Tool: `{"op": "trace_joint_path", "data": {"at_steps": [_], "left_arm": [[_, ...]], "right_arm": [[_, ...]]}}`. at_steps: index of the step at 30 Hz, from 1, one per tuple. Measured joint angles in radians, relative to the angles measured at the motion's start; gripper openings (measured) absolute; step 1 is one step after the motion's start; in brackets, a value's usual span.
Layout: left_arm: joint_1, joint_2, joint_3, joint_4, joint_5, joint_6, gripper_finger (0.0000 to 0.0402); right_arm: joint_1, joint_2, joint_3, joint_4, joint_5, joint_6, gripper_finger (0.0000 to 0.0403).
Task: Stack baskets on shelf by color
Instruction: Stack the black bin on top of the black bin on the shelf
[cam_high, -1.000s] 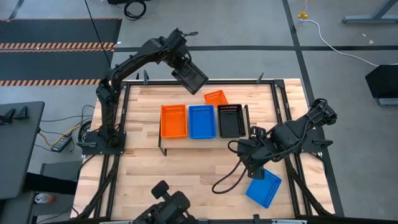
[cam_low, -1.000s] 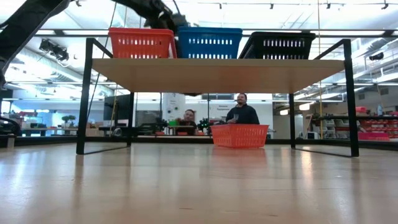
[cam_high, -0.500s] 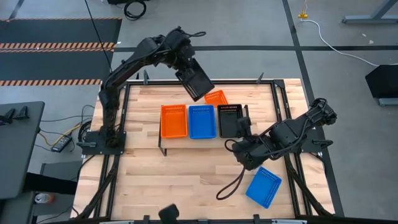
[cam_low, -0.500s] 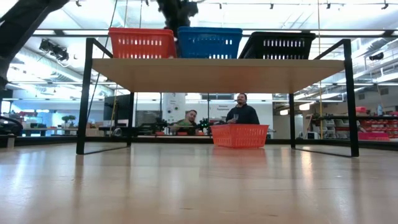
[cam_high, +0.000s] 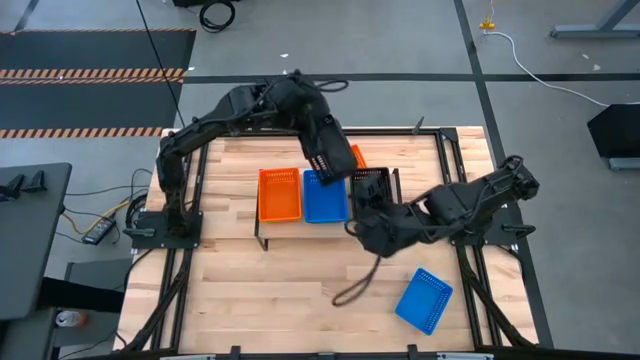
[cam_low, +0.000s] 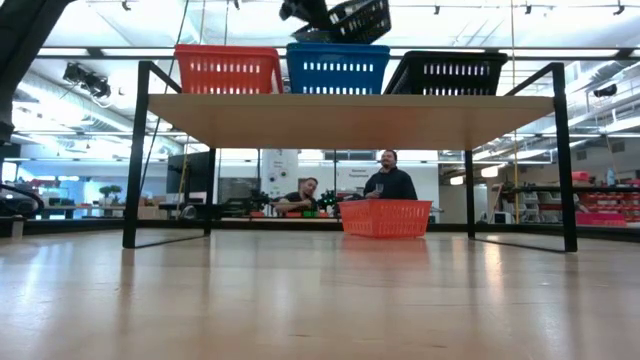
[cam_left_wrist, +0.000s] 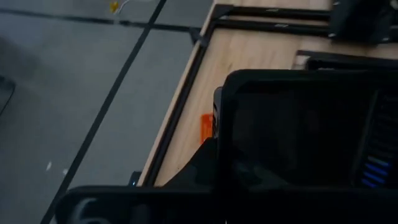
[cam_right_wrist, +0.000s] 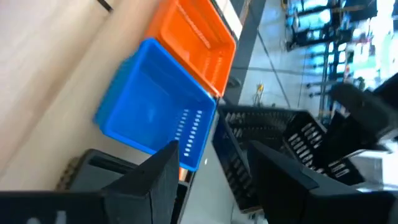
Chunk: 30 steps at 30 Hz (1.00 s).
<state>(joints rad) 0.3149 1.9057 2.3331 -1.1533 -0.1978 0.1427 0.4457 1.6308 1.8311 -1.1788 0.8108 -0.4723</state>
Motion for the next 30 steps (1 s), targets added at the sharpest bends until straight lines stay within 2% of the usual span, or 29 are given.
{"op": "trace_joint_path", "data": {"at_steps": [6,13,17,21,30], "left_arm": [[-0.063,0.0,0.0,0.043,-0.002,-0.027,0.0009],[-0.122,0.0,0.0,0.043,-0.008,-0.059,0.0009],[-0.15,0.0,0.0,0.042,-0.015,-0.073,0.0009],[-0.163,0.0,-0.001,0.041,-0.047,-0.074,0.0009],[-0.172,-0.001,-0.001,0.039,-0.047,-0.083,0.0009]], "right_arm": [[-0.044,0.001,-0.018,0.001,-0.024,-0.003,0.0187],[-0.08,0.001,-0.021,0.084,-0.03,-0.07,0.0185],[-0.109,0.001,-0.021,0.06,-0.098,-0.036,0.0184],[-0.119,0.001,-0.021,0.034,-0.109,-0.008,0.0183],[-0.12,0.001,-0.021,0.03,-0.121,0.007,0.0183]]}}
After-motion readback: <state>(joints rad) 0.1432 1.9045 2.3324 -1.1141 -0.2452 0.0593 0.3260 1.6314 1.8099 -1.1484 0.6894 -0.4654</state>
